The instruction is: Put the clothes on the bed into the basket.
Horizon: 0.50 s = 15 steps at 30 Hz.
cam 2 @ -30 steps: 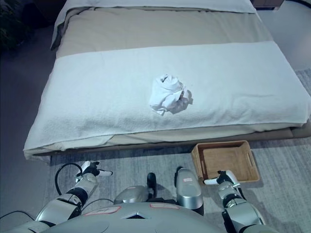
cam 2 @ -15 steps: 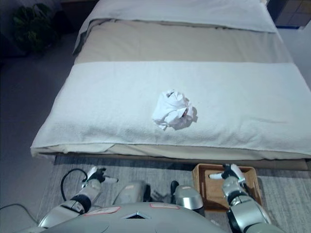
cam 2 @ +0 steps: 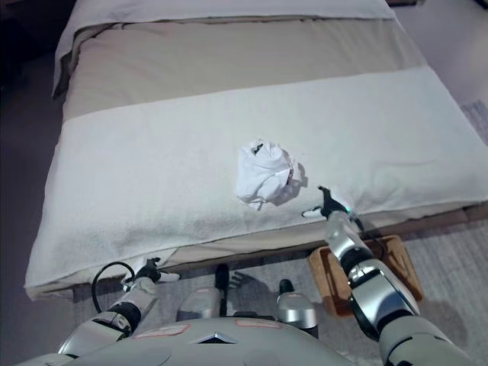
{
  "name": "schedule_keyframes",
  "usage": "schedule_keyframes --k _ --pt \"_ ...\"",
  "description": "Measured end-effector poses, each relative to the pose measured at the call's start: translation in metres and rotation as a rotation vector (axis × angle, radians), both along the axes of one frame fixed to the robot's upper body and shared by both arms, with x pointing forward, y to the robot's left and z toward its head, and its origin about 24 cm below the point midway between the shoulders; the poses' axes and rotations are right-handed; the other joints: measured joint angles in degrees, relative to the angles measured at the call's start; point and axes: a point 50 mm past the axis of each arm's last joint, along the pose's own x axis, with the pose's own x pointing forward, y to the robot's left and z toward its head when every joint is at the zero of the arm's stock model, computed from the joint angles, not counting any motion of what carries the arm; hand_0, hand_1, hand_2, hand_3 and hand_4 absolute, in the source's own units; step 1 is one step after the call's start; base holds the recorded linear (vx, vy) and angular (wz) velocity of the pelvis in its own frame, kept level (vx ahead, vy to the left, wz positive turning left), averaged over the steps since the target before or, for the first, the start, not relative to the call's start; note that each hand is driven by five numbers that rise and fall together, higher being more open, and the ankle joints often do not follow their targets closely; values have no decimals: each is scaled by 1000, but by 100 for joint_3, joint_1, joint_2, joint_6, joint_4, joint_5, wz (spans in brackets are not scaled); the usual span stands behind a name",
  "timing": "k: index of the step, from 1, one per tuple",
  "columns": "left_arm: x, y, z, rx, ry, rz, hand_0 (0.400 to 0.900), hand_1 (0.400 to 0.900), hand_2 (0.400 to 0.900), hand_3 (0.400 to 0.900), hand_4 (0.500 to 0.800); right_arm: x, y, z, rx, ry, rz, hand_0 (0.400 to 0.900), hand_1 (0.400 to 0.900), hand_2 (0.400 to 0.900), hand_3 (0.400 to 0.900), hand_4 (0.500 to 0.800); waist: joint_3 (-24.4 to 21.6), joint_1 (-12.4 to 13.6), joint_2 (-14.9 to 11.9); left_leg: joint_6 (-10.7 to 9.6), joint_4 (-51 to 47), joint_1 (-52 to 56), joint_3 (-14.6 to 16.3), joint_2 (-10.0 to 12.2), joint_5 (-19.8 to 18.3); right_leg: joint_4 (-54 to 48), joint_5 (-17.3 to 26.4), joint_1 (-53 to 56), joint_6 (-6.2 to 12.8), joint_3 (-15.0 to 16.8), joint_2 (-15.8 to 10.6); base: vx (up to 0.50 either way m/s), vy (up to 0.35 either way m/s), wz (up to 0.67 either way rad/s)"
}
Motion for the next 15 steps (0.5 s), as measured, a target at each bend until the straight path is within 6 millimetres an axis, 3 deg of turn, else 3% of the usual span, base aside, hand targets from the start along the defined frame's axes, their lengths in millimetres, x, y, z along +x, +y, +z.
schedule_keyframes --k 2,7,9,15 --pt "15 7 9 56 -49 -1 900 900 900 900 800 23 27 22 -113 -104 167 900 900 900 900 800 -26 138 -22 45 2 -100 192 -52 6 -16 71 -196 85 -89 -48 -23 85 27" --pt "50 -2 24 94 -171 -49 900 900 900 900 800 56 43 59 -203 -236 194 900 900 900 900 800 -62 274 -7 82 3 -847 -79 -67 201 -18 69 -797 89 -339 -18 -63 40 32" --pt "49 -6 23 86 -172 -41 900 900 900 900 800 61 41 67 -221 -258 179 900 900 900 900 800 -78 337 34 63 3 -1112 -213 -47 296 -18 69 -998 89 -427 28 7 23 36" --pt "32 -7 13 67 -132 -4 900 900 900 900 800 62 30 67 -249 -251 127 900 900 900 900 800 -68 502 160 -115 3 -1584 -589 39 434 -21 57 -1280 73 -766 171 25 26 26"
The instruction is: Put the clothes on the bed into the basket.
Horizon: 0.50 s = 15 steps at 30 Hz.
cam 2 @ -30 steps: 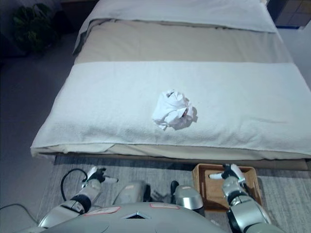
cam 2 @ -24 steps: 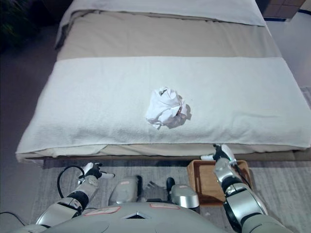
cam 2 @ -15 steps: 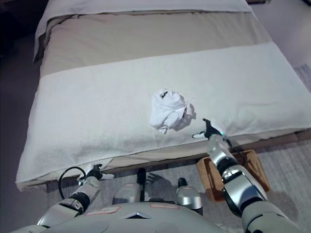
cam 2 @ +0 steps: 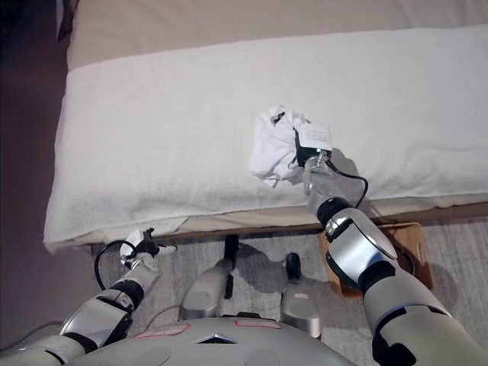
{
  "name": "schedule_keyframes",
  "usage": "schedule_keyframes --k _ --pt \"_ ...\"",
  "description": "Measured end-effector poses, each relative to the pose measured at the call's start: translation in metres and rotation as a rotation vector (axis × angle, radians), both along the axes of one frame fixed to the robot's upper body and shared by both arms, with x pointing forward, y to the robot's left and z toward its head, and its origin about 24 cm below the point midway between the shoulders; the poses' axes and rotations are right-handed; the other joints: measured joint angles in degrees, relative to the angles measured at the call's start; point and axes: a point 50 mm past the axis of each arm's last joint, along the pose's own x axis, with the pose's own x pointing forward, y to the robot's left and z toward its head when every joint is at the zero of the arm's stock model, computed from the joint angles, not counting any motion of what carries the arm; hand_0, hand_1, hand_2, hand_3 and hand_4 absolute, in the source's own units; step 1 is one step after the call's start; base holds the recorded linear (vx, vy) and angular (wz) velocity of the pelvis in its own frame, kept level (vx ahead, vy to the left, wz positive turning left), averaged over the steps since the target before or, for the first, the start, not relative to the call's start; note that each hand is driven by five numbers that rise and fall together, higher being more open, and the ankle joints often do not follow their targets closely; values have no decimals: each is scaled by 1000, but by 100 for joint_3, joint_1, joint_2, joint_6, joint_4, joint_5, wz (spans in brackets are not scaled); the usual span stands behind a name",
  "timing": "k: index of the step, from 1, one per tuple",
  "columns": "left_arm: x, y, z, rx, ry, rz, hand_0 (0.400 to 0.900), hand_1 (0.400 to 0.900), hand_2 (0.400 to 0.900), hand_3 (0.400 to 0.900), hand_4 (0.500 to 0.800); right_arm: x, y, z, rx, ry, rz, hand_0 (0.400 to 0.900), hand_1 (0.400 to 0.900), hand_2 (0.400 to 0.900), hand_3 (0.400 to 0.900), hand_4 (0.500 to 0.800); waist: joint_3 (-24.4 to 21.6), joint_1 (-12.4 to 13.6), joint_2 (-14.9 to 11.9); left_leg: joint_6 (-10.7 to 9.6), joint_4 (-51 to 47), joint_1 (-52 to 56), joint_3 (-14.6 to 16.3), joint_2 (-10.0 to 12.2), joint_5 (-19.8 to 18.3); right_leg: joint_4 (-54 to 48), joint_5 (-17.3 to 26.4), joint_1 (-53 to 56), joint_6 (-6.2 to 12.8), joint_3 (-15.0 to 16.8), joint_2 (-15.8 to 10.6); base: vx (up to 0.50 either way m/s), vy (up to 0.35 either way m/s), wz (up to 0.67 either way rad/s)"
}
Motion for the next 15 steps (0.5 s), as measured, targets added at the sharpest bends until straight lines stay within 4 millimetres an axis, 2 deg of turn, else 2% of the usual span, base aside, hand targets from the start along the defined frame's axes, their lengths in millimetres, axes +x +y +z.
schedule_keyframes --k 5,6,10,15 --pt "2 1 1 -4 -25 31 900 900 900 900 800 2 -12 5 -28 -25 -32 900 900 900 900 800 78 260 148 -50 0 -276 -93 11 94 -5 3 -247 -1 -108 1 9 39 9" --pt "2 0 2 -2 -29 35 900 900 900 900 800 6 -14 10 -39 -37 -42 900 900 900 900 800 125 286 226 -61 0 -354 -105 0 125 4 6 -297 3 -119 9 17 50 4" --pt "6 1 4 1 -59 52 900 900 900 900 800 11 -27 22 -75 -72 -78 900 900 900 900 800 169 431 272 -75 0 -567 -202 -52 167 0 6 -476 6 -201 -20 10 58 14" --pt "23 -5 12 -4 -118 19 900 900 900 900 800 22 -39 48 -99 -153 -118 900 900 900 900 800 375 505 320 -88 2 -804 -291 -99 223 4 20 -663 28 -280 -102 5 75 8"
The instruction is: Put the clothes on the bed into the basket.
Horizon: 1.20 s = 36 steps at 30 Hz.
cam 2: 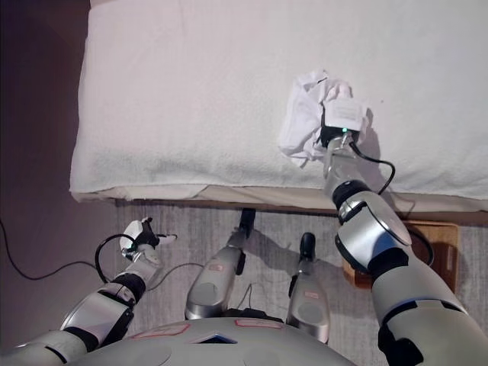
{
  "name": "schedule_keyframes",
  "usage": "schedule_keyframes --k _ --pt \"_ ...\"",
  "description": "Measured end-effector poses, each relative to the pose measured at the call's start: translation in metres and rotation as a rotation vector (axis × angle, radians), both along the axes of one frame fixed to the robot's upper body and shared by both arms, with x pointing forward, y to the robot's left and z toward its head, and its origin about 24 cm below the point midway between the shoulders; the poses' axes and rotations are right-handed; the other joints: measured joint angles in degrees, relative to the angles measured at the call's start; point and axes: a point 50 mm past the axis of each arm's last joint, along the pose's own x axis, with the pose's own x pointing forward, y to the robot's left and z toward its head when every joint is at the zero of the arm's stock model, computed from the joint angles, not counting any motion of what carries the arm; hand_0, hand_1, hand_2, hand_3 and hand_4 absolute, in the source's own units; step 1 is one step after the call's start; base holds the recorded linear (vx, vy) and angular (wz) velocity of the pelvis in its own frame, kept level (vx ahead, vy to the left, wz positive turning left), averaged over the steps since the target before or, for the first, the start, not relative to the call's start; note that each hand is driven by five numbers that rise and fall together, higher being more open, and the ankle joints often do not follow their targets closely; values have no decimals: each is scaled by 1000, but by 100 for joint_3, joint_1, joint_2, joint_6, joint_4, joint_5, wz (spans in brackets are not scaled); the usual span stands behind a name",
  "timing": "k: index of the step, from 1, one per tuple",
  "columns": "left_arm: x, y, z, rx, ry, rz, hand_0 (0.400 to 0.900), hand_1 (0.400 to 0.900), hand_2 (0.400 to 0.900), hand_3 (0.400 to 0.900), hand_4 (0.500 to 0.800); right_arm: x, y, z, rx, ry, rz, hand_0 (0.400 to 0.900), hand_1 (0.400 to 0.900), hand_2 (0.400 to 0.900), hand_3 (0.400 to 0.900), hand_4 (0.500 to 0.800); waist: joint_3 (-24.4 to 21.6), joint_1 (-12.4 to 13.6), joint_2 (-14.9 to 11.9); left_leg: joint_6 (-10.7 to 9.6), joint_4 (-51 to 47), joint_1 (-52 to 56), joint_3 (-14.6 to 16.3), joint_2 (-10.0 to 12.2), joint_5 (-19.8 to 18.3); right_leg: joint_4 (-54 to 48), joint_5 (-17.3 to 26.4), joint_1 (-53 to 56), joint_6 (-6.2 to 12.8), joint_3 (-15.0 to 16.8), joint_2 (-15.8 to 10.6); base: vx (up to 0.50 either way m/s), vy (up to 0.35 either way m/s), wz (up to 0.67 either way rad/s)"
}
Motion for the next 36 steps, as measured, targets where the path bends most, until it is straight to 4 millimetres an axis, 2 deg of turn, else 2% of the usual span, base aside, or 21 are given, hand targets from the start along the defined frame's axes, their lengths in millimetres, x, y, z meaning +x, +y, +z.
schedule_keyframes --k 3,4,5,14,17,22,24,28,31,32,35,36 --pt "11 -5 5 -9 -40 -29 900 900 900 900 800 7 -10 18 -20 -45 -35 900 900 900 900 800 96 65 95 9 3 -186 -7 -60 51 1 26 -168 42 -30 -60 2 65 7" --pt "13 -5 7 -8 -45 -30 900 900 900 900 800 8 -12 24 -25 -60 -39 459 459 459 459 535 163 72 127 4 5 -200 -10 -89 58 0 28 -172 46 -62 -92 18 73 11" --pt "15 -6 7 -7 -48 -34 900 900 900 900 800 9 -15 27 -30 -69 -45 400 400 400 400 500 189 78 154 4 9 -231 -6 -115 58 0 27 -194 48 -86 -106 45 85 10" --pt "25 -13 13 -19 -90 -68 900 900 900 900 800 14 -29 54 -67 -175 -80 400 400 400 400 500 262 119 222 5 13 -312 -5 -281 60 -2 -14 -256 119 -108 -254 35 31 -1" --pt "27 -15 15 -21 -97 -71 900 900 900 900 800 14 -29 54 -48 -174 -97 400 400 400 400 500 264 117 226 6 14 -306 -5 -283 61 -1 -14 -252 119 -103 -257 9 10 -10" --pt "30 -16 17 -24 -106 -75 900 900 900 900 800 11 -26 42 9 -155 -109 400 400 400 400 500 267 62 226 7 15 -166 39 -286 62 -1 -12 -129 121 -54 -268 4 -33 -21" --pt "30 -17 16 -26 -104 -75 900 900 900 900 800 7 -22 30 62 -147 -106 400 400 400 400 500 296 44 194 7 11 37 148 -280 61 -1 -7 16 130 58 -277 8 -59 -21" --pt "28 -14 15 -24 -93 -60 900 900 900 900 800 -3 -9 3 175 -106 -106 400 400 400 400 500 377 -244 91 2 6 365 245 -240 8 -1 -9 285 131 164 -259 5 -53 -26" --pt "25 -11 13 -33 -68 -40 900 900 900 900 800 -18 -3 -27 299 -56 -131 400 400 400 400 500 430 -492 -54 45 4 665 409 -205 -60 3 -7 494 131 296 -246 -5 -42 -41" --pt "23 -10 12 -37 -51 -36 900 900 900 900 800 -28 -3 -43 324 -16 -146 400 400 400 400 500 413 -619 -123 72 2 822 490 -199 -133 -7 -8 593 130 404 -253 -13 -38 -43" --pt "6 -5 2 -40 9 -9 900 900 900 900 800 -50 -6 -74 363 67 -194 400 400 400 400 500 300 -879 -292 135 -2 1102 771 -184 -238 -13 -8 730 130 684 -275 -26 -51 -44" --pt "7 -4 3 -47 3 0 900 900 900 900 800 -56 -11 -79 375 81 -219 400 400 400 400 500 263 -995 -352 145 0 1161 874 -171 -279 -13 -7 726 130 792 -274 -12 -50 -32"
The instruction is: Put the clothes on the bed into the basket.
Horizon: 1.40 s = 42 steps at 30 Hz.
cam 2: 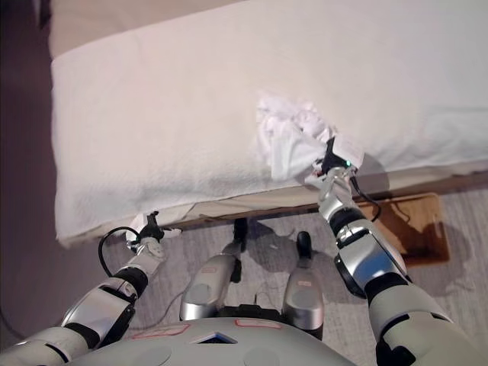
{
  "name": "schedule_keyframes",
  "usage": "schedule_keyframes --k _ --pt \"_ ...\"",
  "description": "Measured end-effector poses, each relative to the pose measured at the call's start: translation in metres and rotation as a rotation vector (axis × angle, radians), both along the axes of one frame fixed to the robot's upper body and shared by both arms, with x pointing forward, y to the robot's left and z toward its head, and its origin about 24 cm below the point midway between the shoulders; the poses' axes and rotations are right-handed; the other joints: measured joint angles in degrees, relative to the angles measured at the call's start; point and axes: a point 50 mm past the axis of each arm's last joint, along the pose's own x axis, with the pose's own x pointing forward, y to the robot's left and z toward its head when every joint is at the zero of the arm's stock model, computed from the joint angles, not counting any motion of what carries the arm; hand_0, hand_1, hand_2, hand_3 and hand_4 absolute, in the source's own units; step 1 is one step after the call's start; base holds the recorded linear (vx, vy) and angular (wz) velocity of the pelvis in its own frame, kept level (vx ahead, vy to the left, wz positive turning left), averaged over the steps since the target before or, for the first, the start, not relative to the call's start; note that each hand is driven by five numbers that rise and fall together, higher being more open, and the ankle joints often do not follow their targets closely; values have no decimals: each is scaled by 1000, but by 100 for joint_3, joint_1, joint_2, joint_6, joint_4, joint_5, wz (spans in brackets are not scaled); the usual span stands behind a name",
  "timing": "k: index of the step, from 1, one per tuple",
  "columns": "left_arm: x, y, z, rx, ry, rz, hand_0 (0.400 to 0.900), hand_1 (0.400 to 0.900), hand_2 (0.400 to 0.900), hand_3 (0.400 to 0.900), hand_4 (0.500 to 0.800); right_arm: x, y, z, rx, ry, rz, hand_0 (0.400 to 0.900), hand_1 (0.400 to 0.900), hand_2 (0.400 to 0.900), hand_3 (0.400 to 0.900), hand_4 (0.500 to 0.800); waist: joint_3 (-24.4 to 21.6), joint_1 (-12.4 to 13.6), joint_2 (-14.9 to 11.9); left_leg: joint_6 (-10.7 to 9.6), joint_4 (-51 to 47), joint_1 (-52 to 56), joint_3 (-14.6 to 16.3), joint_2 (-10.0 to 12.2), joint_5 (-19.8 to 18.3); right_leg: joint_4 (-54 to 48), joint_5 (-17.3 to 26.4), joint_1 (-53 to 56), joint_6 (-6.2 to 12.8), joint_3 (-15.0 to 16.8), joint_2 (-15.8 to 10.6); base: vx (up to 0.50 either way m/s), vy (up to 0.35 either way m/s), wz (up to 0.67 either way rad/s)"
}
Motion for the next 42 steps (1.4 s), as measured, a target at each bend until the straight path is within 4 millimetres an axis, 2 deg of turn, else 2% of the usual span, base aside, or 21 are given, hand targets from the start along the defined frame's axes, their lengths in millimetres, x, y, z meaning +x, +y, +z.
schedule_keyframes --k 3,6,8,11,13,18,26,31,35,36,37,42 --pt "-2 2 -1 -12 8 17 900 900 900 900 800 -21 -23 -16 23 44 -84 400 400 400 400 500 -144 -228 -99 57 -3 136 150 33 -55 0 9 54 14 141 18 15 -90 -31" --pt "-9 4 -4 -16 25 34 900 900 900 900 800 -47 -47 -33 -1 117 -166 400 400 400 400 500 -356 -291 -164 80 -8 368 317 100 -152 -5 15 193 22 305 74 21 -78 -13" --pt "-8 5 -4 -24 30 37 900 900 900 900 800 -59 -62 -39 -10 150 -203 400 400 400 400 500 -471 -389 -143 88 -8 488 335 151 -187 -6 15 307 22 311 94 29 -95 -12" --pt "-19 6 -10 -22 67 41 900 900 900 900 800 -74 -82 -43 -41 197 -259 400 400 400 400 500 -722 -470 -66 92 -65 602 386 232 -263 -8 -2 386 -3 357 186 17 -76 -6" --pt "-24 7 -12 -15 85 38 900 900 900 900 800 -78 -90 -42 -48 202 -282 400 400 400 400 500 -824 -543 -16 88 -63 620 386 294 -265 -8 0 396 -4 358 234 3 -73 -3" --pt "-33 9 -16 -26 119 54 900 900 900 900 800 -90 -108 -42 -70 239 -338 400 400 400 400 500 -950 -536 100 56 -65 700 386 414 -288 -9 -7 469 -15 361 358 6 -67 0" --pt "-38 11 -19 -24 142 63 900 900 900 900 800 -106 -126 -43 -79 286 -441 400 400 400 400 500 -1084 -530 290 42 -65 737 374 465 -293 -10 -38 512 -67 342 397 3 -54 6" --pt "-37 11 -18 -25 139 61 900 900 900 900 800 -112 -145 -34 -127 306 -498 400 400 400 400 500 -1151 -528 393 33 -59 737 332 449 -295 -10 -40 534 -67 299 388 0 -35 5" --pt "-36 10 -17 -25 135 59 900 900 900 900 800 -109 -161 -18 -169 293 -544 400 400 400 400 500 -1164 -528 486 25 -65 735 315 453 -295 -11 -45 540 -73 279 389 0 -7 1" --pt "-36 10 -17 -26 135 59 900 900 900 900 800 -106 -164 -13 -176 285 -551 575 575 575 575 605 -1163 -528 515 22 -65 734 313 453 -297 -11 -47 540 -76 276 388 0 0 0" --pt "-36 10 -17 -26 135 59 900 900 900 900 800 -104 -167 -9 -178 278 -557 900 900 900 900 800 -1165 -527 546 22 -65 733 312 452 -297 -11 -48 540 -77 274 388 -1 -25 5" --pt "-34 10 -17 -32 134 55 900 900 900 900 800 -96 -181 11 -182 287 -583 900 900 900 900 800 -1201 -524 654 9 -64 732 283 458 -292 -12 -56 556 -90 239 398 2 -12 2"
